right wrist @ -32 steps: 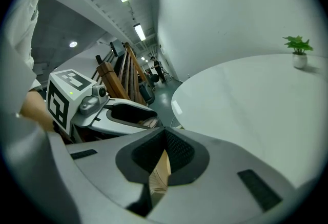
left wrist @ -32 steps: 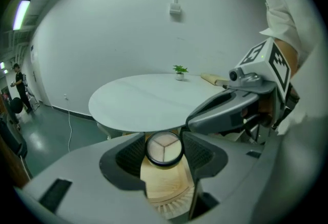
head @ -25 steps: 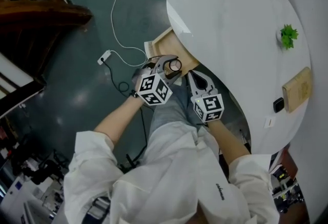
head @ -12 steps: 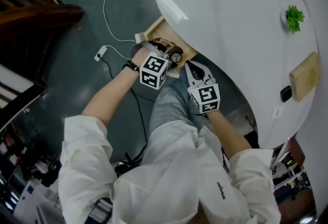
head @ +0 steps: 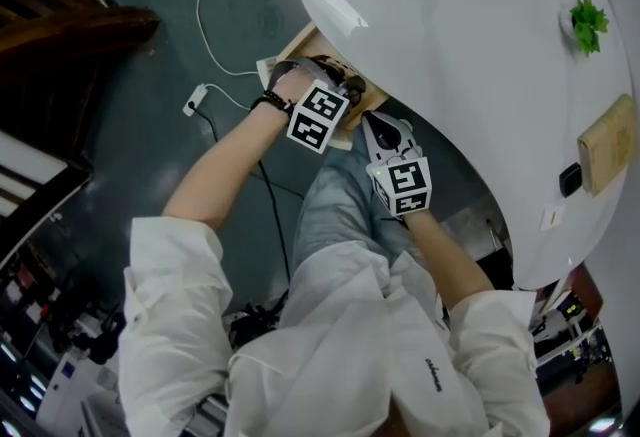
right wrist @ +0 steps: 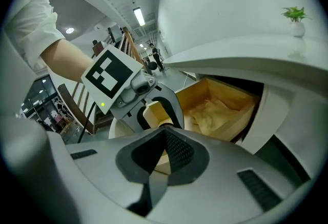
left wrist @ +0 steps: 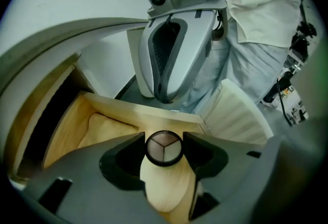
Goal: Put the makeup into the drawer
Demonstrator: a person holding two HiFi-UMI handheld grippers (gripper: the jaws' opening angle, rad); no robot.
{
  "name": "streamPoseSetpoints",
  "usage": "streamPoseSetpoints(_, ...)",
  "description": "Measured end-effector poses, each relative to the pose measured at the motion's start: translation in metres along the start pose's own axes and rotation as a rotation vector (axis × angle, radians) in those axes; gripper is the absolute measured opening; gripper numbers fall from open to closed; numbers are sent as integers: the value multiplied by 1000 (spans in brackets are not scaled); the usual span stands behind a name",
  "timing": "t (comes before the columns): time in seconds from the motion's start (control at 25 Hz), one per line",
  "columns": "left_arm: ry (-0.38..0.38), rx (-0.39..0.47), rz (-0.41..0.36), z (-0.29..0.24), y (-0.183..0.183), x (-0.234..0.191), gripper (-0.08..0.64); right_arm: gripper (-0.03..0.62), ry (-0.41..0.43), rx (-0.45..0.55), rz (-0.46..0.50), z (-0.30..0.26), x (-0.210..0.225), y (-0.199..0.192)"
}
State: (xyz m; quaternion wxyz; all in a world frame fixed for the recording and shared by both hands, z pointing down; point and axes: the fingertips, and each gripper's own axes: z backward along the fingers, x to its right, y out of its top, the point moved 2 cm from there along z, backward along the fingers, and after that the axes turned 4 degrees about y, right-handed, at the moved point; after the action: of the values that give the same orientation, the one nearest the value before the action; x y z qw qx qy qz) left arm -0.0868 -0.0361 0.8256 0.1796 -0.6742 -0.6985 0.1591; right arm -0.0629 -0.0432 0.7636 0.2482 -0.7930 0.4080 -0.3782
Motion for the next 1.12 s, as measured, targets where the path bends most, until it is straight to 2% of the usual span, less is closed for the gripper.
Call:
streamPoseSetpoints(0.2, -84, -22, -43, -27, -9, 7, 242, 17, -2, 12, -31, 1, 2, -3)
streamPoseSetpoints(0.48, -130, -34, -64, -56, -13, 7, 242, 17, -12, 26, -52, 5, 8, -8)
streamPoseSetpoints(0.76, -124, -41, -105, -75, -17, 16, 244, 17, -6, 23, -66, 7, 5, -15)
streamPoseSetpoints(1.12, -118, -25, -108, -75, -17, 15, 244, 17, -15, 21, -74, 2, 5, -17)
